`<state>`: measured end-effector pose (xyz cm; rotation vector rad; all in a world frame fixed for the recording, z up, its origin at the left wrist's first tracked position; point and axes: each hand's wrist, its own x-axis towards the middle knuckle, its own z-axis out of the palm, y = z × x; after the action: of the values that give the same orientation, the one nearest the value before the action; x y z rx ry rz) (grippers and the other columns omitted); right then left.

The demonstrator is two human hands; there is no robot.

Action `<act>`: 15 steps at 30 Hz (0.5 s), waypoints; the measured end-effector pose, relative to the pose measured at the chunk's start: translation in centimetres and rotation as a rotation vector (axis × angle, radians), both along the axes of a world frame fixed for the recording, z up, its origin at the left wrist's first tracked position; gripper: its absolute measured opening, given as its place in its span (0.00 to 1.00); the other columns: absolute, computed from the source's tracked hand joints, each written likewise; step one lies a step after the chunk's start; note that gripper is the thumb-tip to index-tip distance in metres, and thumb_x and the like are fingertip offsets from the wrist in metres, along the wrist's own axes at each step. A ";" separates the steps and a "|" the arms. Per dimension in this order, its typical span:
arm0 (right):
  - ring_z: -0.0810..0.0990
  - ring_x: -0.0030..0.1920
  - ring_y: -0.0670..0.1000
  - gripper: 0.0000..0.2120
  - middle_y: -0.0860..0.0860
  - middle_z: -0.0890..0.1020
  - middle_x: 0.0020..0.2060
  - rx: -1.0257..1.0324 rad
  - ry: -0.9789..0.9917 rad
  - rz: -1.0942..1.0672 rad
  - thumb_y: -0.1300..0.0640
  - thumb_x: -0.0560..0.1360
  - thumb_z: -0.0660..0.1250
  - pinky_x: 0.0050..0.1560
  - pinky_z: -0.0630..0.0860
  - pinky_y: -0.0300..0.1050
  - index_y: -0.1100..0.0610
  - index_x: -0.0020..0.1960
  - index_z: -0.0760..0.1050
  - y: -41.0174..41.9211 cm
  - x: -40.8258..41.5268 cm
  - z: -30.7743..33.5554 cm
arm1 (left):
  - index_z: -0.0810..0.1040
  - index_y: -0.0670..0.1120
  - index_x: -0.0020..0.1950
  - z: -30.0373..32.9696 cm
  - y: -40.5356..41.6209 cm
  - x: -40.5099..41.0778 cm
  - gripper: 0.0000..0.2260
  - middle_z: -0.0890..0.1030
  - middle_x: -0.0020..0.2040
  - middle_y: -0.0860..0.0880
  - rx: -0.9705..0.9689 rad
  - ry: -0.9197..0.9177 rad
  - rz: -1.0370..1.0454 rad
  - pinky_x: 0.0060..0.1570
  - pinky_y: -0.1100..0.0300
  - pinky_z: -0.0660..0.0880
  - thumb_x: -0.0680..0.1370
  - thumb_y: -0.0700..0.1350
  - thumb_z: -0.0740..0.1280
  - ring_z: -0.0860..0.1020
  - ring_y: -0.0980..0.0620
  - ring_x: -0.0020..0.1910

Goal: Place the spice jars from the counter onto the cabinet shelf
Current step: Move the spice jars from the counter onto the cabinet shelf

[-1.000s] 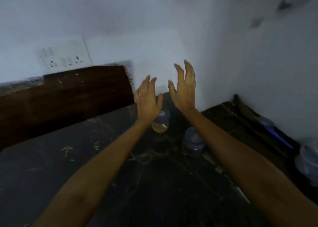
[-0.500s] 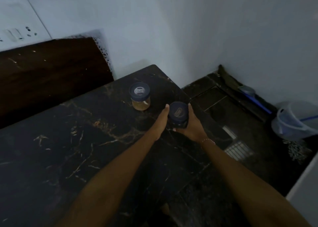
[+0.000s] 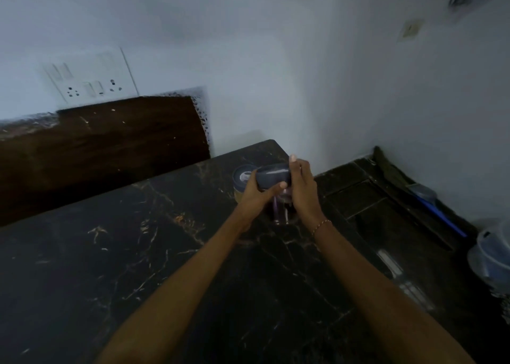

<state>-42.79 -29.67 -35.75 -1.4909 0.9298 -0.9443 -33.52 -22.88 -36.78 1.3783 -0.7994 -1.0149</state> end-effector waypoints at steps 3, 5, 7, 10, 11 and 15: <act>0.80 0.49 0.48 0.15 0.52 0.79 0.51 0.062 -0.070 0.090 0.44 0.79 0.53 0.44 0.79 0.37 0.51 0.54 0.74 0.1 0.5 2.8 | 0.67 0.51 0.64 2.3 0.3 1.4 0.27 0.76 0.60 0.45 -0.089 0.197 0.062 0.48 0.56 0.77 0.68 0.52 0.72 0.78 0.48 0.54; 0.79 0.54 0.53 0.18 0.56 0.80 0.55 0.077 -0.091 0.185 0.45 0.80 0.52 0.51 0.79 0.43 0.55 0.59 0.74 0.1 0.5 4.3 | 0.74 0.47 0.61 3.7 0.7 2.7 0.23 0.81 0.54 0.43 -0.146 0.430 0.046 0.45 0.53 0.79 0.70 0.56 0.68 0.82 0.46 0.50; 0.79 0.56 0.53 0.19 0.55 0.78 0.59 0.138 -0.106 0.324 0.45 0.78 0.55 0.51 0.79 0.44 0.54 0.63 0.71 0.6 0.6 5.1 | 0.80 0.46 0.53 4.9 1.1 4.0 0.18 0.86 0.45 0.45 -0.225 0.527 0.034 0.41 0.55 0.81 0.74 0.57 0.61 0.84 0.48 0.43; 0.77 0.60 0.53 0.25 0.52 0.74 0.64 0.195 -0.126 0.566 0.47 0.74 0.63 0.54 0.79 0.52 0.49 0.69 0.63 1.7 1.3 5.7 | 0.78 0.45 0.53 6.6 1.2 5.3 0.23 0.86 0.43 0.45 -0.302 0.531 0.087 0.39 0.56 0.81 0.71 0.62 0.59 0.85 0.49 0.41; 0.77 0.61 0.54 0.28 0.52 0.74 0.64 0.204 -0.143 0.608 0.49 0.72 0.66 0.56 0.78 0.55 0.48 0.70 0.61 1.9 1.7 5.9 | 0.78 0.44 0.52 7.3 1.3 5.5 0.24 0.86 0.42 0.44 -0.310 0.527 0.110 0.39 0.56 0.81 0.72 0.62 0.58 0.85 0.48 0.41; 0.77 0.57 0.45 0.33 0.45 0.75 0.62 0.002 -0.120 0.453 0.53 0.69 0.73 0.49 0.79 0.35 0.44 0.69 0.61 2.8 4.1 7.3 | 0.77 0.44 0.56 9.4 2.0 5.8 0.25 0.83 0.51 0.41 -0.265 0.387 0.267 0.48 0.52 0.81 0.79 0.61 0.51 0.83 0.46 0.49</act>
<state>-38.71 -26.89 -28.50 -1.5377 0.4748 -0.6881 -27.73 -20.89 -27.39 0.9884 -0.4290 -0.8915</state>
